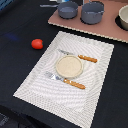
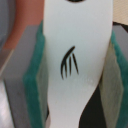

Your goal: Place the pan onto the stove and place the fish and sausage into the pan.

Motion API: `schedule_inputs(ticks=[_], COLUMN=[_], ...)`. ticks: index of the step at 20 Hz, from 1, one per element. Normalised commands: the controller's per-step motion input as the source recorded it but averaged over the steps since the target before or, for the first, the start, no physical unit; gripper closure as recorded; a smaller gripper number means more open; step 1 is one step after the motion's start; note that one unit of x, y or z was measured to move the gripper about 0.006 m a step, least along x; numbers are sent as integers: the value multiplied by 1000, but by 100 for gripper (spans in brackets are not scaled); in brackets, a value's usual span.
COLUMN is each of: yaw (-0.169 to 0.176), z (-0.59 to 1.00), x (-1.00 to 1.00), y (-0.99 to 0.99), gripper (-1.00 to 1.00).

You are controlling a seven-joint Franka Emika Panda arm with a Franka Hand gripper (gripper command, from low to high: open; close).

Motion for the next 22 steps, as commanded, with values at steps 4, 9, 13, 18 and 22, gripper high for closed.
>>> schedule_inputs(ticks=[4, 9, 13, 18, 22], yaw=[0, 1, 5, 17, 16], z=[-88, -174, -240, -323, -316], x=[382, 398, 308, 82, -137], y=[877, 848, 736, 505, 250], gripper=[100, 100, 100, 100, 100])
